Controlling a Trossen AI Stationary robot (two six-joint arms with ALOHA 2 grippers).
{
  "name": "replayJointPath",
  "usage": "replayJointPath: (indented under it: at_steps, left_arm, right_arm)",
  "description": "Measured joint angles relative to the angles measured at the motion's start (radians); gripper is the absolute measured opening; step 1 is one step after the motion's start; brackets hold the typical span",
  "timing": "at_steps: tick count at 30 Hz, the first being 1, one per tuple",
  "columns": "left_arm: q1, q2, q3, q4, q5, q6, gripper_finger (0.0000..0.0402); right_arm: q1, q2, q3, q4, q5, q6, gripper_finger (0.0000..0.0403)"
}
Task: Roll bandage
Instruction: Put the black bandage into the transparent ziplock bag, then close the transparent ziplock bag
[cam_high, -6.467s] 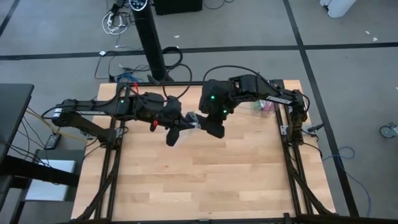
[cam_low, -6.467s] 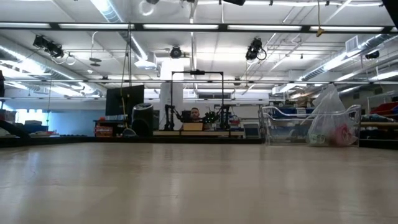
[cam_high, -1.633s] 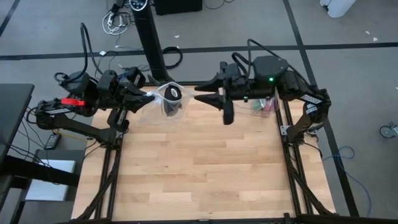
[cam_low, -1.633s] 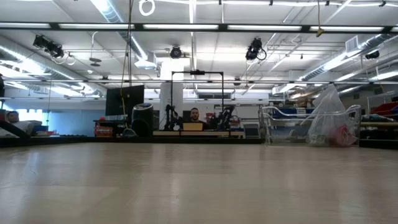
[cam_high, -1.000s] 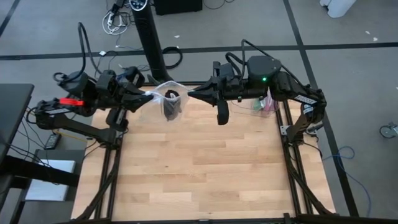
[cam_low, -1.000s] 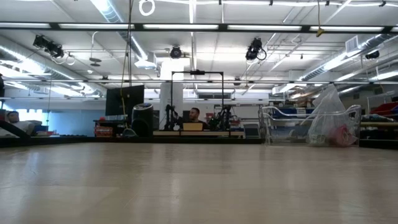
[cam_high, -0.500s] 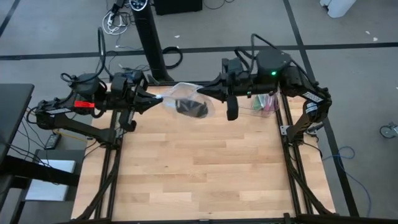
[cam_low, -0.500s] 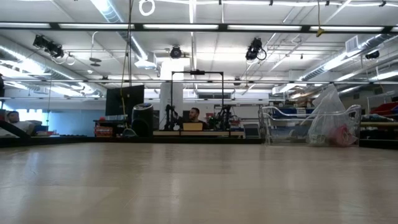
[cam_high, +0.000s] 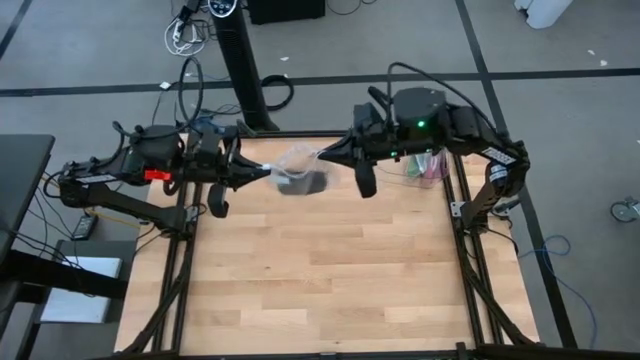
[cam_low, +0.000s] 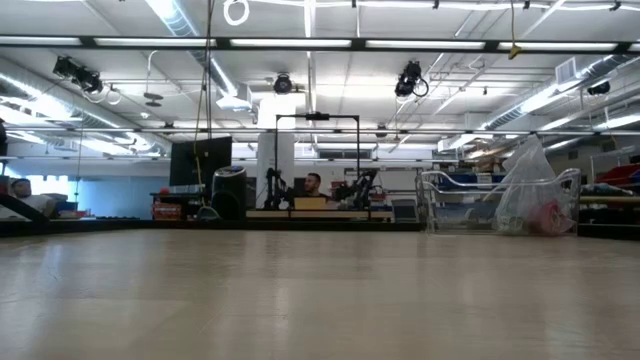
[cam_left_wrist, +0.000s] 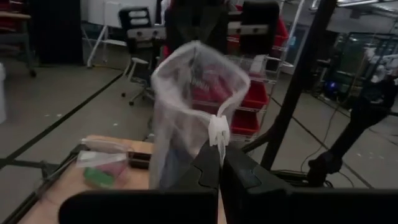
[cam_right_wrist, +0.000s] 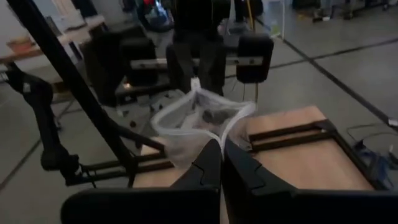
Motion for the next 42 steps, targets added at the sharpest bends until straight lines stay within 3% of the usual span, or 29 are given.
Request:
replayJointPath:
  at_steps: [11,14,20,25,32,42]
  left_arm:
    - [0.001,-0.001,0.001,-0.147,-0.065,-0.023,0.0005]
    - [0.000,0.000,0.001,-0.165,-0.069,-0.023,0.0005]
    - [0.000,0.001,0.000,-0.218,-0.080,-0.048,0.0005]
    - [0.000,0.025,0.000,-0.242,-0.070,-0.056,0.0005]
    - [0.000,0.101,0.000,-0.298,-0.015,-0.058,0.0005]
    - [0.000,0.150,0.000,-0.304,-0.009,-0.026,0.0005]
  right_arm:
    - [-0.008,-0.007,0.004,-0.072,0.006,0.017,0.0009]
    - [-0.008,-0.008,0.004,-0.072,0.006,0.017,0.0031]
    - [-0.026,-0.083,0.007,-0.070,0.126,0.018,0.0107]
    - [-0.036,-0.057,0.008,-0.015,0.016,0.017,0.0136]
    - [-0.034,0.057,0.005,-0.053,-0.117,0.035,0.0110]
    - [-0.016,0.158,0.005,-0.148,-0.135,-0.032,0.0127]
